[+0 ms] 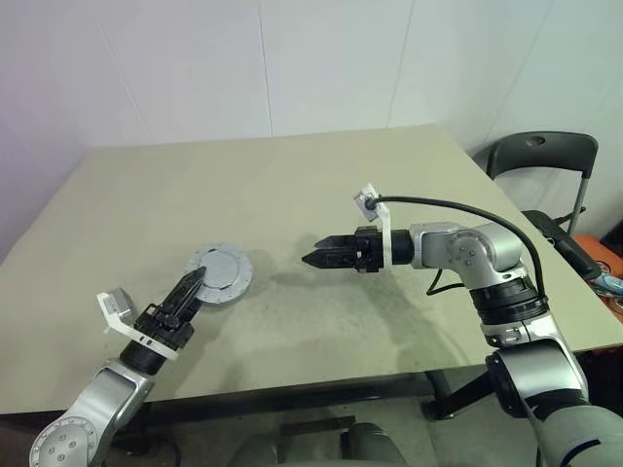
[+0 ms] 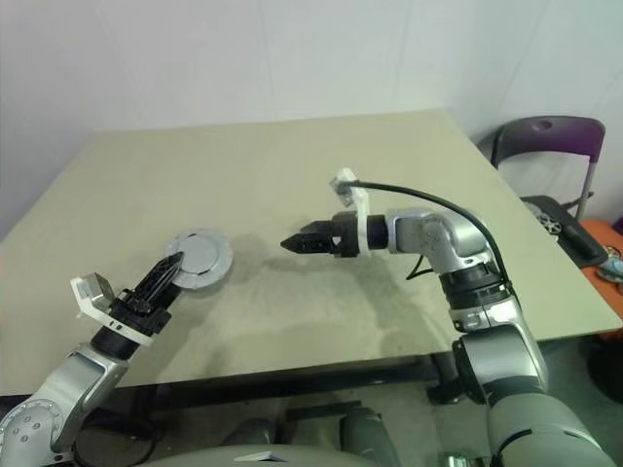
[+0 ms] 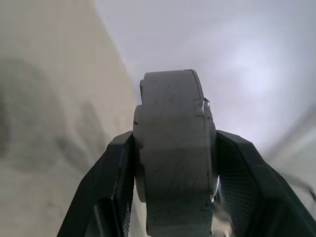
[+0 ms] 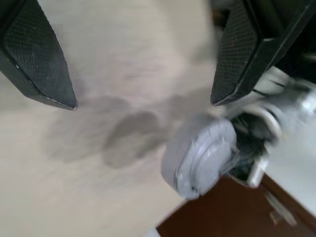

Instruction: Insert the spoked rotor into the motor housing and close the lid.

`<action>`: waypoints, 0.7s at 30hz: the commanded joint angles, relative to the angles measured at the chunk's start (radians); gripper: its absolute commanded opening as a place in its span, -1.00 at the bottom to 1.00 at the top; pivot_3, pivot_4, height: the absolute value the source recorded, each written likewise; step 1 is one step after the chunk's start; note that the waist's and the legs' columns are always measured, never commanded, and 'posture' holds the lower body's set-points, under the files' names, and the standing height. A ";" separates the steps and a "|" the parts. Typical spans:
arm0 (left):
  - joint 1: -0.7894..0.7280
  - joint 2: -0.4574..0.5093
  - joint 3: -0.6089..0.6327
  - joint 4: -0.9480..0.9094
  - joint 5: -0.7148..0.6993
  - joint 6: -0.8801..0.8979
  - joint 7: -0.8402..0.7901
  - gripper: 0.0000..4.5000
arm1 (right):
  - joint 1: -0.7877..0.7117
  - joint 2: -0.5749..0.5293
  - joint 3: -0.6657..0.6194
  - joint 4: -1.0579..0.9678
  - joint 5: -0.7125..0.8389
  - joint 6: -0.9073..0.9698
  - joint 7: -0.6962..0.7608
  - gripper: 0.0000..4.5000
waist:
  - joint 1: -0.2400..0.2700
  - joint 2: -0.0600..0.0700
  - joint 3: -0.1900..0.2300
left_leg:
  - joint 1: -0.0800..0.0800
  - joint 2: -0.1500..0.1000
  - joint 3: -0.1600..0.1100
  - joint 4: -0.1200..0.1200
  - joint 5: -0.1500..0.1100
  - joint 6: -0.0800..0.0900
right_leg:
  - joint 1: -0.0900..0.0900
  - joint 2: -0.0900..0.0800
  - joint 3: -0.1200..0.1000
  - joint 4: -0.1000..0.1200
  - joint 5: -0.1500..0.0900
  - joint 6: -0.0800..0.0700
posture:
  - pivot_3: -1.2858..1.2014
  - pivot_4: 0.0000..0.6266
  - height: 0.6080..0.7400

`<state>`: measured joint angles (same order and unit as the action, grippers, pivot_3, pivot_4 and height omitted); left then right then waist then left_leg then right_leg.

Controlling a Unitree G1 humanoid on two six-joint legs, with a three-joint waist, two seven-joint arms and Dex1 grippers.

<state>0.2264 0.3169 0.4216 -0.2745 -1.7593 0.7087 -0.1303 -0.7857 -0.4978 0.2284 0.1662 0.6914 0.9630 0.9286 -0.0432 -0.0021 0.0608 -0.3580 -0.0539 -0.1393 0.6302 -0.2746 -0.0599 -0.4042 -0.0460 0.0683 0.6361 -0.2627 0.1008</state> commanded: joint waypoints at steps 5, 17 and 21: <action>-0.033 -0.033 0.030 0.016 -0.146 -0.064 0.173 -0.06 | -0.003 0.013 0.033 0.018 -0.132 -0.194 0.141 1.00 | 0.011 -0.001 0.000 | -0.001 0.000 0.000 0.000 0.000 0.001 | 0.000 -0.001 0.000 -0.001 0.000 0.000 | 0.03 -1.00 1.00; -0.112 -0.086 0.066 0.098 -0.055 -0.188 0.334 -0.06 | 0.004 0.022 0.021 0.026 -0.190 -0.204 0.210 1.00 | 0.032 -0.001 0.000 | -0.001 -0.001 0.000 0.000 0.000 0.001 | 0.001 0.000 0.000 -0.002 0.001 -0.001 | 0.03 -1.00 1.00; -0.133 -0.099 0.070 0.105 -0.044 -0.202 0.370 -0.06 | 0.006 0.031 0.018 0.026 -0.198 -0.201 0.213 1.00 | 0.032 -0.002 0.000 | -0.001 -0.001 0.000 0.000 0.000 0.001 | 0.001 0.000 0.000 -0.002 0.001 -0.001 | 0.03 -1.00 1.00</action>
<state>0.1227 0.2140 0.4594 -0.1455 -1.7981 0.5208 0.2347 -0.7716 -0.4774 0.2671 0.2017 0.4926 0.7709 1.1326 -0.0109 -0.0037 0.0605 -0.3584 -0.0545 -0.1390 0.6308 -0.2750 -0.0593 -0.4033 -0.0459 0.0684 0.6341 -0.2617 0.1002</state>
